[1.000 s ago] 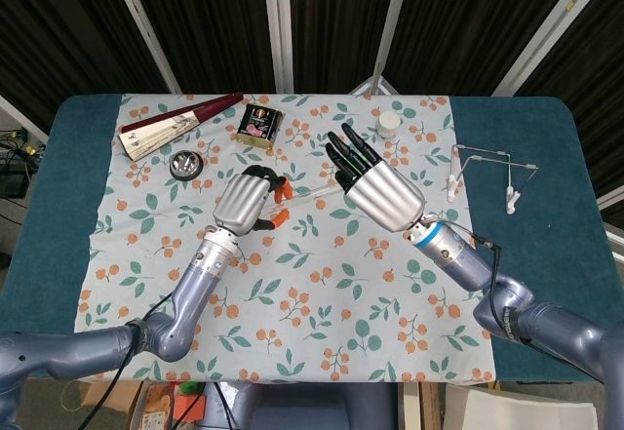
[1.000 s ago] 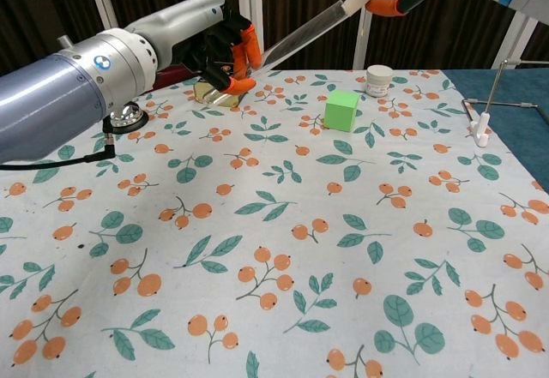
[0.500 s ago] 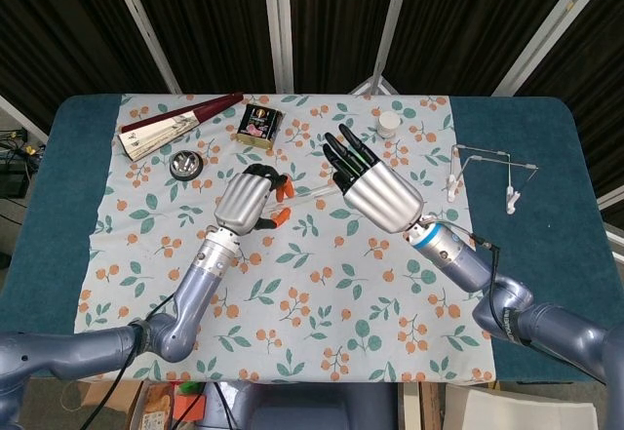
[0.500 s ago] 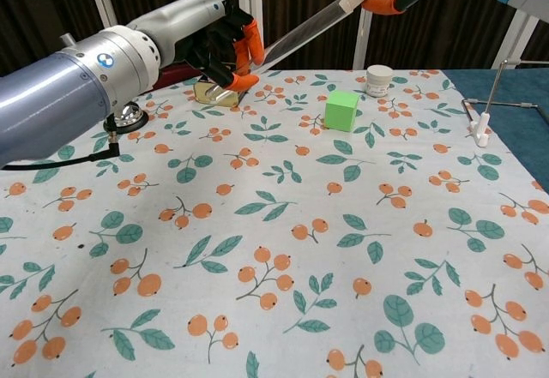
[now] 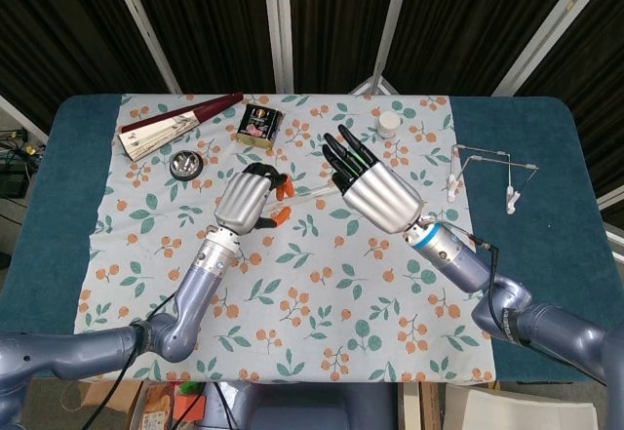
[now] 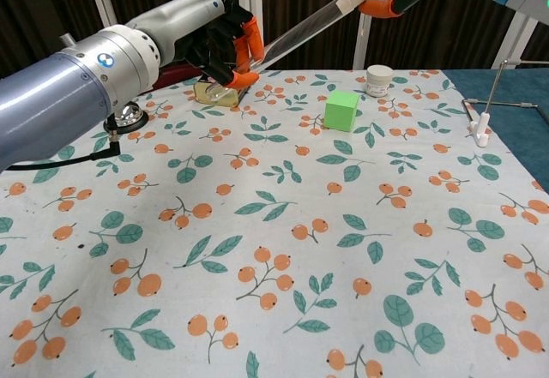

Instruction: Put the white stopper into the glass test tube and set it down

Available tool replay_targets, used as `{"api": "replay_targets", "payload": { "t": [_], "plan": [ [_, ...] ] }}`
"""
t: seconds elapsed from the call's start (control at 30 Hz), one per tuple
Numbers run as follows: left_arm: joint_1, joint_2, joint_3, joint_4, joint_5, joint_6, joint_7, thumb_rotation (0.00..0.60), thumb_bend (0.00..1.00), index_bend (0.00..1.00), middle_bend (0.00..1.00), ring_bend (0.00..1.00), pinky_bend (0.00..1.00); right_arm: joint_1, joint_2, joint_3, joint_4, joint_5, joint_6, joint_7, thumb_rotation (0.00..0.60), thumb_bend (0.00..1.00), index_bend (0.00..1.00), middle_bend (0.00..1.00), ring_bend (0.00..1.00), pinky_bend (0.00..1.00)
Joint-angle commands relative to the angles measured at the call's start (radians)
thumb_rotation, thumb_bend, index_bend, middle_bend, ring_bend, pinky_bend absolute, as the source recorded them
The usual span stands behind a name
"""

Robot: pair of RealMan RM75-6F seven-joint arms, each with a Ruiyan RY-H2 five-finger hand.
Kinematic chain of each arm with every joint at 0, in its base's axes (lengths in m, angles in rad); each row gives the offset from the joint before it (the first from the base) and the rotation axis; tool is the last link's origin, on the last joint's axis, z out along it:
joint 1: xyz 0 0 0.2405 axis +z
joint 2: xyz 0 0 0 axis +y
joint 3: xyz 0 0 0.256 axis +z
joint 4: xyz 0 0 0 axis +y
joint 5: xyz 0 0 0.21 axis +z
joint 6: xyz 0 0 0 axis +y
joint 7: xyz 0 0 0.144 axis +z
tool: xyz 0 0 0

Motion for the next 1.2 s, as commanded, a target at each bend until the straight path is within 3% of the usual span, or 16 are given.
{"api": "replay_targets", "payload": {
  "t": [0.03,0.23,0.3,0.43,0.57,0.63,0.9,1.2],
  "plan": [
    [0.0,-0.001,-0.001,0.0,-0.001,0.0,0.0,0.6,0.56,0.64,0.71,0.3,0.25,0.0,0.0,0.0,-0.003,-0.001,0.001,0.0,0.6,0.46,0.74,0.23,0.0,0.0],
    [0.0,-0.005,-0.003,0.001,-0.003,0.002,0.003,0.6,0.56,0.64,0.71,0.3,0.25,0.001,0.002,0.0,-0.008,-0.004,0.001,-0.003,0.6,0.46,0.72,0.23,0.0,0.0],
    [0.0,-0.006,-0.003,0.001,-0.005,0.002,0.004,0.6,0.56,0.64,0.71,0.3,0.25,0.0,0.004,0.0,-0.008,-0.004,0.0,-0.005,0.6,0.46,0.62,0.23,0.0,0.0],
    [0.001,-0.007,-0.004,0.003,-0.006,0.004,0.005,0.6,0.56,0.64,0.71,0.3,0.25,-0.004,0.014,-0.004,-0.011,0.002,-0.012,-0.011,0.6,0.46,0.31,0.17,0.0,0.0],
    [0.001,-0.008,-0.004,0.002,-0.004,0.006,0.005,0.6,0.56,0.64,0.71,0.3,0.25,-0.01,0.021,-0.006,-0.02,0.011,-0.021,-0.019,0.6,0.46,0.05,0.1,0.0,0.0],
    [0.001,-0.009,-0.005,0.001,-0.002,0.007,0.003,0.6,0.56,0.64,0.71,0.3,0.25,-0.013,0.023,-0.006,-0.027,0.016,-0.025,-0.025,0.6,0.46,0.01,0.07,0.0,0.0],
    [0.003,-0.01,-0.004,0.002,0.003,0.011,0.002,0.6,0.56,0.64,0.72,0.3,0.25,-0.028,0.036,-0.002,-0.047,0.044,-0.042,-0.05,0.6,0.46,0.0,0.01,0.0,0.0],
    [0.034,0.014,0.037,-0.004,0.007,0.007,0.013,0.6,0.56,0.64,0.72,0.3,0.25,-0.067,0.06,-0.004,-0.046,0.093,-0.056,-0.08,0.6,0.46,0.0,0.01,0.0,0.0]
  ]
}}
